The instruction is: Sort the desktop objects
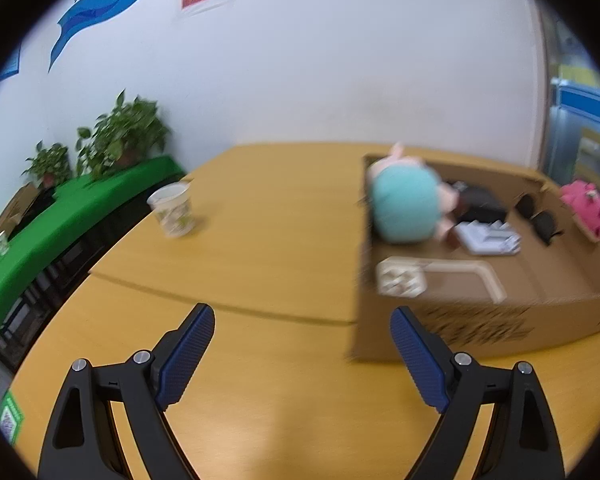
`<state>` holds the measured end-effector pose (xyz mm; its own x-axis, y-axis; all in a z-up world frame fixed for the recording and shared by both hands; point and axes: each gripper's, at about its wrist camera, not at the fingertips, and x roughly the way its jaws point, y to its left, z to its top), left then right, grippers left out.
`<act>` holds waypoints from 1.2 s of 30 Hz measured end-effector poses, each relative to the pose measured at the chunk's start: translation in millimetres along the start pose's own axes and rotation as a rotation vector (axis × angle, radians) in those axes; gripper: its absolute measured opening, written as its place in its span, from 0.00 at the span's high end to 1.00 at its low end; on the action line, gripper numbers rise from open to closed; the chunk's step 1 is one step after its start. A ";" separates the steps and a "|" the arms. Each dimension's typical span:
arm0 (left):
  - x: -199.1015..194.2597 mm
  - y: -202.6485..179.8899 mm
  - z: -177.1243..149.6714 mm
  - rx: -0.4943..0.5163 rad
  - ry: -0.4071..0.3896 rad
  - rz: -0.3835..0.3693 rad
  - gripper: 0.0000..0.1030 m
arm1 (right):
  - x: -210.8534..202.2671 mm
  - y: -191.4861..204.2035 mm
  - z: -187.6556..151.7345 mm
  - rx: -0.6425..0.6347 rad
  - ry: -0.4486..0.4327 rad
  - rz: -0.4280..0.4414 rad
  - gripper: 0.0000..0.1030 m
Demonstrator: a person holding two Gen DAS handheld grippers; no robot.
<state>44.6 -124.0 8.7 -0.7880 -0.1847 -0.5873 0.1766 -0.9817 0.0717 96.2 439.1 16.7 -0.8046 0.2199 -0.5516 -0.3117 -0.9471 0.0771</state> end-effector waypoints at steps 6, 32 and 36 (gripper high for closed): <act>49.9 59.3 -29.6 -0.059 0.221 0.031 0.13 | 43.2 -94.1 -16.4 0.106 0.217 -0.154 0.00; 119.1 87.7 -11.5 -0.139 0.314 0.033 0.00 | 92.2 -113.2 -24.9 0.074 0.354 -0.172 0.00; 120.0 87.2 -10.2 -0.138 0.315 0.034 0.00 | 91.9 -112.8 -24.9 0.075 0.354 -0.172 0.00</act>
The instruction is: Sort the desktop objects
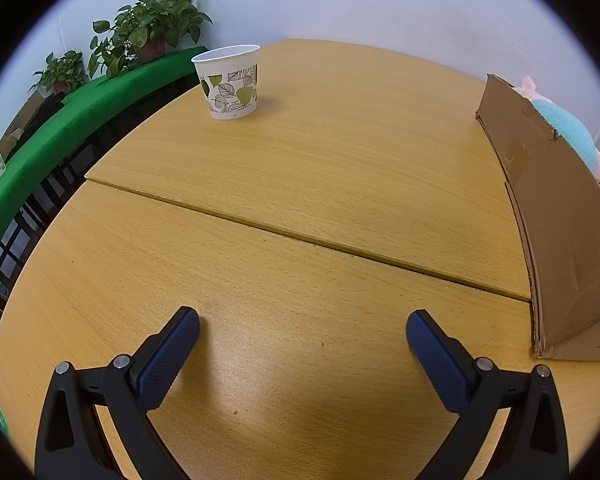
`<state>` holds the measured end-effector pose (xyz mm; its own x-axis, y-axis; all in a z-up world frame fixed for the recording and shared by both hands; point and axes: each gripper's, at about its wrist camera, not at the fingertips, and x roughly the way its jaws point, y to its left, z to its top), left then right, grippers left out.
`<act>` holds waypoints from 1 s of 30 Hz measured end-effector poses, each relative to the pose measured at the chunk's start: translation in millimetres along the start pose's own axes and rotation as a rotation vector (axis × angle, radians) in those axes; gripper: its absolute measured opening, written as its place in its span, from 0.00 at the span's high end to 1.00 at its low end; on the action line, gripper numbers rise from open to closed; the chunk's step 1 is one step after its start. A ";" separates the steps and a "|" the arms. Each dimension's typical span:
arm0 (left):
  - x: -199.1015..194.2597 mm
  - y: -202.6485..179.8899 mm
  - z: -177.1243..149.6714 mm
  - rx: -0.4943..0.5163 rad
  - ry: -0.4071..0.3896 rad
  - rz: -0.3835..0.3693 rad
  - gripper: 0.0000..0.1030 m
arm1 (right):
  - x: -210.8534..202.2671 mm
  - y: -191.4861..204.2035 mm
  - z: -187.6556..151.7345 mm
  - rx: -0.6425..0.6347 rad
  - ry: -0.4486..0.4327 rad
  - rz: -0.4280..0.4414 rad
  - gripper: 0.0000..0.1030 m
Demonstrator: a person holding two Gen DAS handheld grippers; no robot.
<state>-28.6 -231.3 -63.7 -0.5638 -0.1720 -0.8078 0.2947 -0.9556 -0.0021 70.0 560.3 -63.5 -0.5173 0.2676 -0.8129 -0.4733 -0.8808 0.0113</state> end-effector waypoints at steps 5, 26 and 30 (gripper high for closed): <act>-0.5 0.3 -0.4 0.000 0.000 0.000 0.00 | -0.4 0.4 -0.4 0.001 0.000 0.000 0.00; -2.1 -1.0 -1.6 0.001 0.001 0.000 0.00 | -1.3 1.2 -0.7 0.004 0.000 -0.002 0.00; -1.8 -1.3 -1.1 0.001 0.001 0.000 0.00 | -1.3 1.3 -0.5 0.004 0.000 -0.003 0.00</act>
